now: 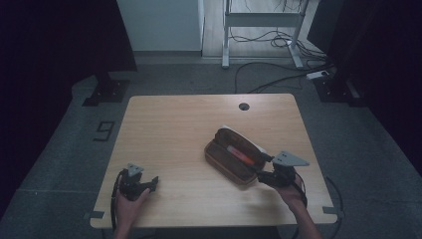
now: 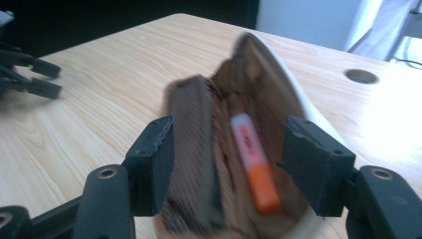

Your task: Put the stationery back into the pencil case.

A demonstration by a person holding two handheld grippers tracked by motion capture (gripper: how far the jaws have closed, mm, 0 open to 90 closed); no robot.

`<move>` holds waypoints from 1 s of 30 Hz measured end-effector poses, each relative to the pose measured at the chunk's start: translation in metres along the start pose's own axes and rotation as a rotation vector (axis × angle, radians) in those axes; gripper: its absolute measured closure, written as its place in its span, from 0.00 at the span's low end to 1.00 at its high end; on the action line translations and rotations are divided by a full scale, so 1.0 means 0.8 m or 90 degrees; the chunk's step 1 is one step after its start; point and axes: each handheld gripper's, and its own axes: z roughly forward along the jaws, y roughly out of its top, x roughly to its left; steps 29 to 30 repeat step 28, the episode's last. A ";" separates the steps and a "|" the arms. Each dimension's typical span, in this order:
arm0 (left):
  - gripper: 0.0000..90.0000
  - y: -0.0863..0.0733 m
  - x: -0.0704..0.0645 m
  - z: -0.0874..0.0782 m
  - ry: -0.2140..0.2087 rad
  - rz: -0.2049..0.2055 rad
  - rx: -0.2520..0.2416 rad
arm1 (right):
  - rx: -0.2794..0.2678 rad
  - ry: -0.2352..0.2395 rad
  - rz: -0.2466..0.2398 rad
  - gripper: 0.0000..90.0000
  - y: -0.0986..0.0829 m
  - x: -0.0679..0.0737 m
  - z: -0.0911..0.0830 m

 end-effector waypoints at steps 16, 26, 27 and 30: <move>0.21 0.000 0.000 0.000 0.001 0.000 0.000 | 0.053 -0.067 0.044 0.41 -0.057 -0.053 -0.011; 0.22 0.000 0.000 0.000 0.000 -0.001 0.000 | 0.100 -0.077 0.058 0.38 -0.070 -0.062 0.001; 0.22 0.000 0.000 0.000 0.000 -0.001 0.000 | 0.107 -0.077 0.060 0.38 -0.072 -0.062 0.002; 0.22 0.000 0.000 0.000 0.000 -0.001 0.000 | 0.117 -0.080 0.059 0.38 -0.073 -0.063 0.004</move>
